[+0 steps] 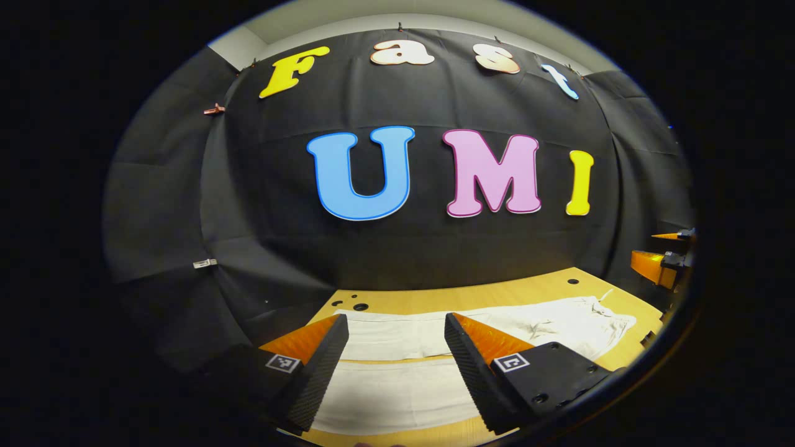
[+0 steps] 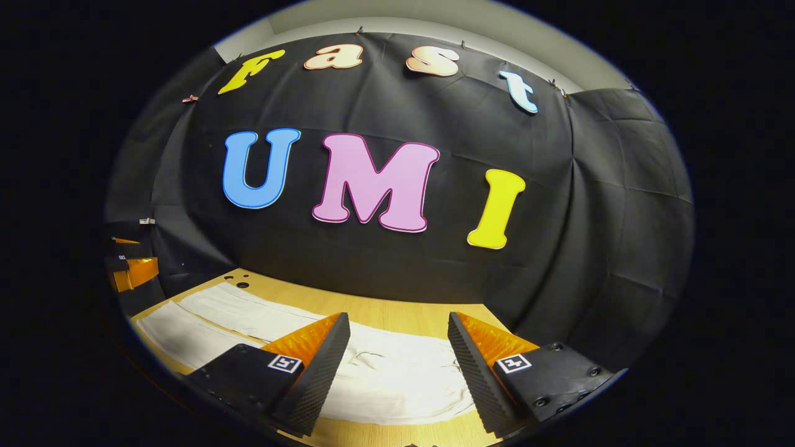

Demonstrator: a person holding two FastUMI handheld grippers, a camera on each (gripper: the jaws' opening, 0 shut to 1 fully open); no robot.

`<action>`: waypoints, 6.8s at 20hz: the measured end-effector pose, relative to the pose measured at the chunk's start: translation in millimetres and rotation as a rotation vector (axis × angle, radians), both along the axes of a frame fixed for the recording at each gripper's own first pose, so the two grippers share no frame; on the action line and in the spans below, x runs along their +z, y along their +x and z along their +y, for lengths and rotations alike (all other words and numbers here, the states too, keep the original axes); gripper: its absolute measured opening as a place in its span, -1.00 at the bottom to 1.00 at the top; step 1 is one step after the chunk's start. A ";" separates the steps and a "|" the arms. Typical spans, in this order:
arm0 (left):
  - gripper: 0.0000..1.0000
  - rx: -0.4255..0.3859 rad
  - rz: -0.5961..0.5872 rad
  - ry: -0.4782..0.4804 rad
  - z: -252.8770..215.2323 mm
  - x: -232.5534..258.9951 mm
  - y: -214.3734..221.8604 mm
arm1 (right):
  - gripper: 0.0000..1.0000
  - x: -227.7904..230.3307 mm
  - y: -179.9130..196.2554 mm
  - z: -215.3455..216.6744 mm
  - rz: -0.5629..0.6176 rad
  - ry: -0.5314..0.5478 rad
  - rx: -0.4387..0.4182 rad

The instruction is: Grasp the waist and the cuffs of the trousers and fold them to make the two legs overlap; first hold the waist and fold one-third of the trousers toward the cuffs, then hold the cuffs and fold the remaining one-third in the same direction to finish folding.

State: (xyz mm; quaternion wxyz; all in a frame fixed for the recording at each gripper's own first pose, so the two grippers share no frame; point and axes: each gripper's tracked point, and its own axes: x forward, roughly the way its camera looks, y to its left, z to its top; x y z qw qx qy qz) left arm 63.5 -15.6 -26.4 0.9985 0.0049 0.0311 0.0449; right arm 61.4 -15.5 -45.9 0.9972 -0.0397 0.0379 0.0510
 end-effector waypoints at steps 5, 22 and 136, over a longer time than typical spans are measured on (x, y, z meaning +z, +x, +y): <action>0.94 0.022 0.014 0.027 8.6 -1.3 3.2 | 0.94 -7.5 16.0 -3.6 0.000 -0.054 0.060; 0.96 0.164 0.281 -0.041 77.4 -105.1 -33.9 | 0.94 -142.4 64.8 -67.7 0.143 -0.813 0.601; 0.21 0.057 0.730 0.688 215.4 -218.4 291.8 | 0.99 -220.0 264.9 -106.2 0.656 0.229 -0.144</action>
